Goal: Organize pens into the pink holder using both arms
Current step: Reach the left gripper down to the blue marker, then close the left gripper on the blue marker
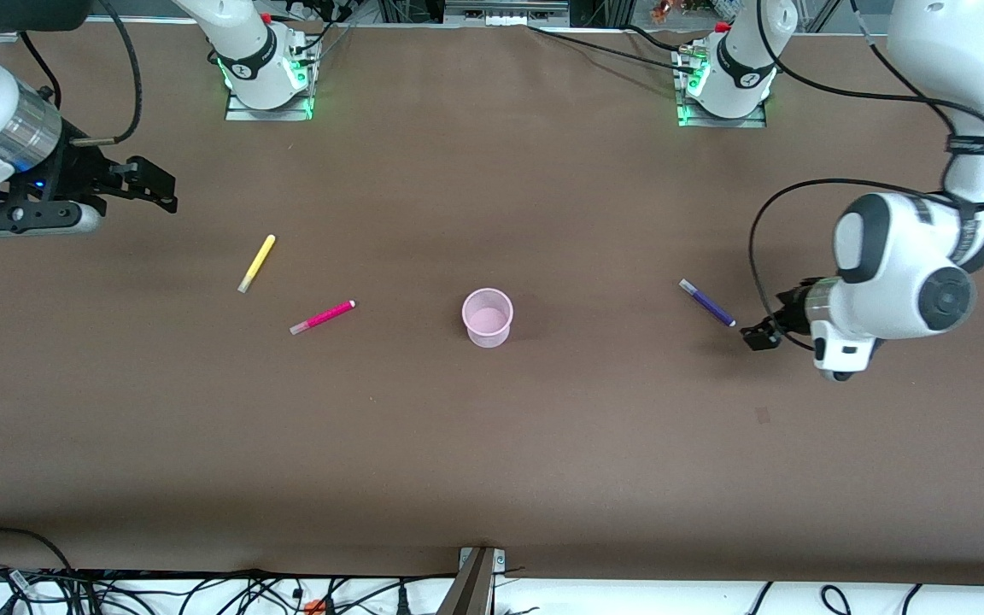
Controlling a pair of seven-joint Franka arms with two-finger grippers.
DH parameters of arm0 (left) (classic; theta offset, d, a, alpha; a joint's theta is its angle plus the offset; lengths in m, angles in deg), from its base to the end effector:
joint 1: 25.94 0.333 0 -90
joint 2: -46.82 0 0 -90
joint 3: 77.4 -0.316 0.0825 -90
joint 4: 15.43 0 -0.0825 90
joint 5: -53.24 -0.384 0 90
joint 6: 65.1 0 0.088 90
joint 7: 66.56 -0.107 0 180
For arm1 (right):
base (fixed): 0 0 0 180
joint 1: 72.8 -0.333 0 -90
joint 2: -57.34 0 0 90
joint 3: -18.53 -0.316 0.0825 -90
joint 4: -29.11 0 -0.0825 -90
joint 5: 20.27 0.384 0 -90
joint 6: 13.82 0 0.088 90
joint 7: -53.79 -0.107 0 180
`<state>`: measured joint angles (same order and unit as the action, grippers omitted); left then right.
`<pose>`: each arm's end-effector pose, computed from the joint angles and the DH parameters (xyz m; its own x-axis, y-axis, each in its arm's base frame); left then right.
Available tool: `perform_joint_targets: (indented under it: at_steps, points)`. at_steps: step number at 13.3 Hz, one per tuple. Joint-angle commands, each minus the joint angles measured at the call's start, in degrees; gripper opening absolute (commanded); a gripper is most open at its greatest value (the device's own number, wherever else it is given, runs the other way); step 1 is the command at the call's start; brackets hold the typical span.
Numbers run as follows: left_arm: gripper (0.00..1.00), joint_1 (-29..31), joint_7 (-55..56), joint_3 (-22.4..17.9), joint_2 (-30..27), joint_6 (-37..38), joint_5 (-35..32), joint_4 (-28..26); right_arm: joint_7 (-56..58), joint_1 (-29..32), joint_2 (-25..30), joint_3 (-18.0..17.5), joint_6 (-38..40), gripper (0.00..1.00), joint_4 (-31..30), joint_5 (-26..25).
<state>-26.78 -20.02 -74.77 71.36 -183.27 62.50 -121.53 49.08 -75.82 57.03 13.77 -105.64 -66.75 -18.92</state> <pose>0.6132 -0.0442 0.2762 0.6350 0.7293 -0.2547 0.7415 -0.6680 -0.0639 0.5491 0.0774 0.5760 0.9956 0.0525 -0.0775 0.0512 -0.9985 -0.0176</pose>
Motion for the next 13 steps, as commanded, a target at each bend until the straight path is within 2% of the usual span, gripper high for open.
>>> perform_joint_targets:
  at_steps: [1,5,6,8,11,13]
  points:
    - [1.0,0.13,4.79,1.76,-3.01,-9.78,2.07,-10.24,-0.56,0.47,1.71,-0.51,-0.3,1.0,-1.26,0.76]
    - [1.0,-0.57,4.88,1.85,-1.34,-17.69,2.51,-14.82,-0.91,0.47,2.07,-0.68,-1.26,1.0,-2.84,0.67]
    - [0.97,-0.92,4.88,1.94,-0.99,-18.5,2.51,-15.62,-0.83,0.47,1.89,-0.68,-1.44,1.0,-2.93,0.67]
    - [0.72,-1.01,4.88,2.29,0.33,-19.47,2.51,-15.71,-0.91,0.47,2.24,-0.68,-1.53,1.0,-3.54,0.59]
    - [0.64,-1.54,4.88,2.29,2.26,-21.49,2.51,-15.19,-1.0,-0.31,1.63,-0.77,-2.57,1.0,-3.72,0.59]
    - [0.53,-2.07,4.88,2.2,2.97,-21.58,2.51,-15.1,-1.88,-0.41,1.54,-0.77,-2.67,1.0,-3.72,0.5]
